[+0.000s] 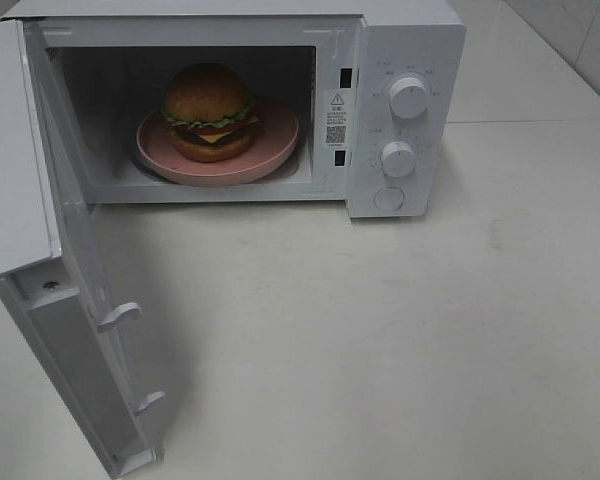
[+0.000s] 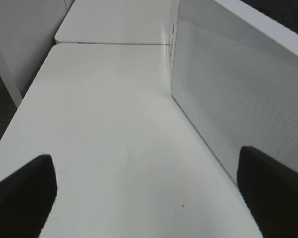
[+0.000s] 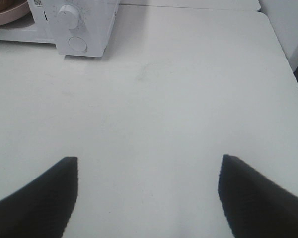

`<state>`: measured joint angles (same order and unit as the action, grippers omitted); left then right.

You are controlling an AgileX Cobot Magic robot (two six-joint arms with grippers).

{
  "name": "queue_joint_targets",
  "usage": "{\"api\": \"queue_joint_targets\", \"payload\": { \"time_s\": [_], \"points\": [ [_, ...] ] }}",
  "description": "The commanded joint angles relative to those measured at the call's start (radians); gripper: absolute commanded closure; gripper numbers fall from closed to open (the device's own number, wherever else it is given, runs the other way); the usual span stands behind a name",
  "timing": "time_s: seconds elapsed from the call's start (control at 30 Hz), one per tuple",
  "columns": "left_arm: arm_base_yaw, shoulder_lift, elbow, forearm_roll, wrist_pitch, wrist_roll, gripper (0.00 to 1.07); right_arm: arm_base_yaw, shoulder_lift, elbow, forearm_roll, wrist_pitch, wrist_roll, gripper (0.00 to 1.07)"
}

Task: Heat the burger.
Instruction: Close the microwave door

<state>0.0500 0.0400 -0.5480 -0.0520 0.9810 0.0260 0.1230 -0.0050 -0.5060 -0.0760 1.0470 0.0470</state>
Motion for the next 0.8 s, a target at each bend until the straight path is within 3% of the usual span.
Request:
{"api": "queue_joint_targets", "payload": {
  "time_s": [0.03,0.07,0.17,0.23,0.27,0.33,0.37,0.43,0.47,0.6,0.8],
  "points": [
    [-0.003,0.064,-0.007,0.002,-0.071,-0.004,0.23,-0.006,-0.027,0.000,0.002,-0.011,-0.002,0.33],
    [-0.003,0.108,-0.007,0.005,-0.112,-0.004,0.32,-0.006,-0.027,0.000,0.002,-0.011,-0.002,0.33],
    [-0.003,0.148,-0.007,0.012,-0.145,-0.004,0.37,-0.006,-0.027,0.000,0.002,-0.011,-0.002,0.33],
    [-0.003,0.215,-0.007,0.015,-0.191,-0.004,0.62,-0.006,-0.027,0.000,0.002,-0.011,-0.002,0.33],
    [-0.003,0.215,-0.007,0.015,-0.191,-0.004,0.62,-0.006,-0.027,0.000,0.002,-0.011,-0.002,0.33],
    [-0.003,0.279,-0.007,0.013,-0.229,-0.004,0.77,-0.006,-0.027,0.000,0.002,-0.011,-0.002,0.33],
    [-0.003,0.279,-0.007,0.013,-0.229,-0.004,0.77,-0.006,-0.027,0.000,0.002,-0.011,-0.002,0.33],
    [-0.003,0.361,-0.007,0.011,-0.268,-0.004,0.90,-0.006,-0.027,0.000,0.002,-0.011,-0.002,0.33],
    [-0.003,0.361,-0.007,0.011,-0.268,-0.004,0.90,-0.006,-0.027,0.000,0.002,-0.011,-0.002,0.33],
    [-0.003,0.489,-0.007,0.017,-0.342,0.001,1.07,-0.006,-0.027,0.000,0.002,-0.011,-0.002,0.33],
    [-0.003,0.613,-0.006,0.019,-0.499,0.001,1.07,-0.006,-0.027,0.000,0.002,-0.011,-0.002,0.33]
  ]
}}
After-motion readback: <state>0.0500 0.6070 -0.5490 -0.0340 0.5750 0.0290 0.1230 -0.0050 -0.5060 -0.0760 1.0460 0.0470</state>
